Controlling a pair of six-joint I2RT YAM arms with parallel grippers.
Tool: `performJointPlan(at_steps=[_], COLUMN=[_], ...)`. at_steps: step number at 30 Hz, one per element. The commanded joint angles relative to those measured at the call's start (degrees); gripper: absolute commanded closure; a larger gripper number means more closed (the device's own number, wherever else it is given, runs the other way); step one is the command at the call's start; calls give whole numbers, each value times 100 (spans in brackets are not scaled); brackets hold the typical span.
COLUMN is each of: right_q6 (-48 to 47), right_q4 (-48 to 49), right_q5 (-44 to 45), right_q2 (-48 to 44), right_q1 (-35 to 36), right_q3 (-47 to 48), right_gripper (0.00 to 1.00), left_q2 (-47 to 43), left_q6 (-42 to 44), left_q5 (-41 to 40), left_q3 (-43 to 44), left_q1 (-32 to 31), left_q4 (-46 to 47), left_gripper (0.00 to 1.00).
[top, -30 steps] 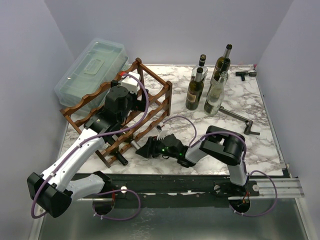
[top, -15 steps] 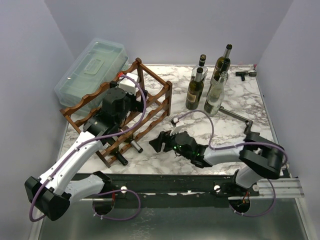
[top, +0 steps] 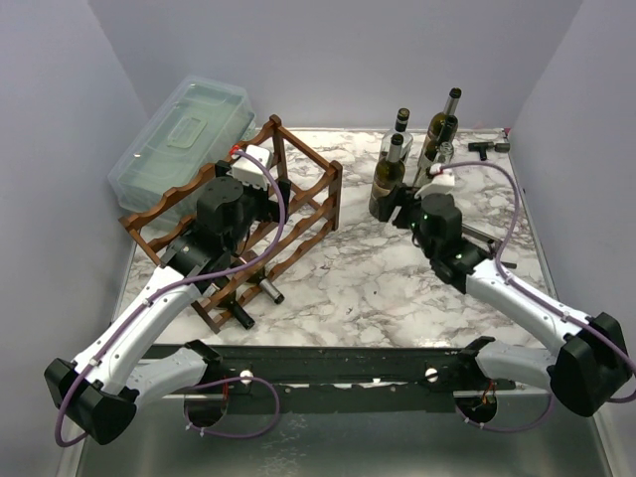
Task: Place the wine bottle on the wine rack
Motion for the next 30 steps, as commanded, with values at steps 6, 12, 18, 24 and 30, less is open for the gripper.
performJointPlan(at_steps=[6, 12, 18, 24, 30], right_q6=[-651, -748, -873, -1136, -1253], right_q4=[-1706, -2202, -2601, -2688, -2790], right_q5=[-166, -111, 437, 713, 813], right_q2=[185, 778, 1391, 1934, 2631], right_q1=[-813, -813, -813, -817, -814], right_q3=[1554, 2591, 3530, 4116, 4700], right_gripper=[20, 18, 14, 14, 23], left_q2=[-58, -38, -45, -74, -61], left_q6=[-27, -44, -17, -9, -13], left_q5=[124, 137, 133, 146, 163], left_q3=[-66, -81, -76, -73, -45], left_q1=[26, 26, 28, 26, 26], left_q4=[141, 142, 135, 132, 94], left_gripper=[1, 1, 1, 1, 1])
